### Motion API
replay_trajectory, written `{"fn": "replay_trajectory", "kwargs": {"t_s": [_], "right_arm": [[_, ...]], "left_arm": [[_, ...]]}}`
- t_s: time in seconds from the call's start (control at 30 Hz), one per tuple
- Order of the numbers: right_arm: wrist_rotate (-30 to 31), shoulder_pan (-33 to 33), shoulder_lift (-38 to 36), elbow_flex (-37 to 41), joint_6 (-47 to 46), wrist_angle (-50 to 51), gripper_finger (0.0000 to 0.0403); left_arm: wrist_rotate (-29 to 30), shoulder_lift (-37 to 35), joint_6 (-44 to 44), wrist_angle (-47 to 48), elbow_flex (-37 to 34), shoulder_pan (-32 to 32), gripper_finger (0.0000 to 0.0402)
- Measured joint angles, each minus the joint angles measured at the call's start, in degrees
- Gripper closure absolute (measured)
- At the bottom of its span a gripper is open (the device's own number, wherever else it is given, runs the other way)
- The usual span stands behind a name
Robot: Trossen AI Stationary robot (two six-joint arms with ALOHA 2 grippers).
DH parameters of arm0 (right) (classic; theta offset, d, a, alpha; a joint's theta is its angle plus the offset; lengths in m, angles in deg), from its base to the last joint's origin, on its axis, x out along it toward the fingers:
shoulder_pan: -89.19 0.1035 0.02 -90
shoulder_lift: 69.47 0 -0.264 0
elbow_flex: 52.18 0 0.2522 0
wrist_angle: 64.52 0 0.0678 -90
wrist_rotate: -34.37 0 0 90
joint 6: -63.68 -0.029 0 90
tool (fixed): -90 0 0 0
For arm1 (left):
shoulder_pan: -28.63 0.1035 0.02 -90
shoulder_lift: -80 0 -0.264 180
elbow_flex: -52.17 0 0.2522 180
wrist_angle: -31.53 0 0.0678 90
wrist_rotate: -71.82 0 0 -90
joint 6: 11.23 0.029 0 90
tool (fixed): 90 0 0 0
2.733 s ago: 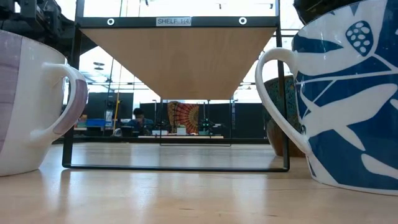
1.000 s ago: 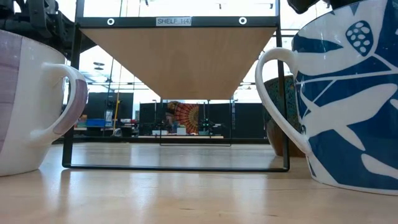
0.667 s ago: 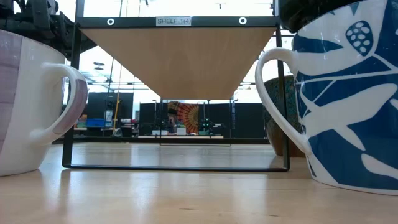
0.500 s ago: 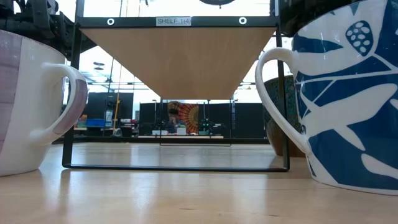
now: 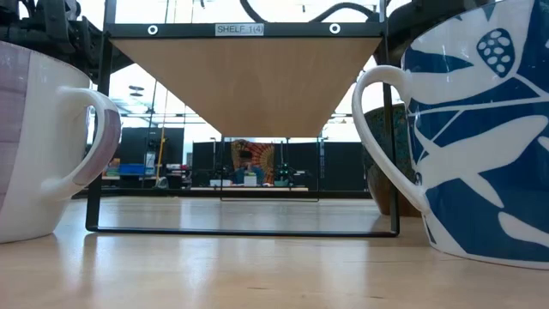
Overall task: Place coffee mugs
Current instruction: Put the dark blue mug on the shelf
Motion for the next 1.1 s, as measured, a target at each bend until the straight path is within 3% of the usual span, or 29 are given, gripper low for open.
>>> {"fn": "replay_trajectory", "kwargs": {"t_s": [0.57, 1.1], "right_arm": [[-0.6, -1.0, 0.0, 3.4, 6.3, -0.4, 0.0342], [3.9, -2.4, -3.3, 3.5, 11.3, 3.4, 0.0345]], "left_arm": [[-0.4, 0.0, -0.3, 0.6, 0.0, 0.0, 0.0260], [-2.2, 0.0, -0.8, 0.8, 0.0, 0.0, 0.0260]]}}
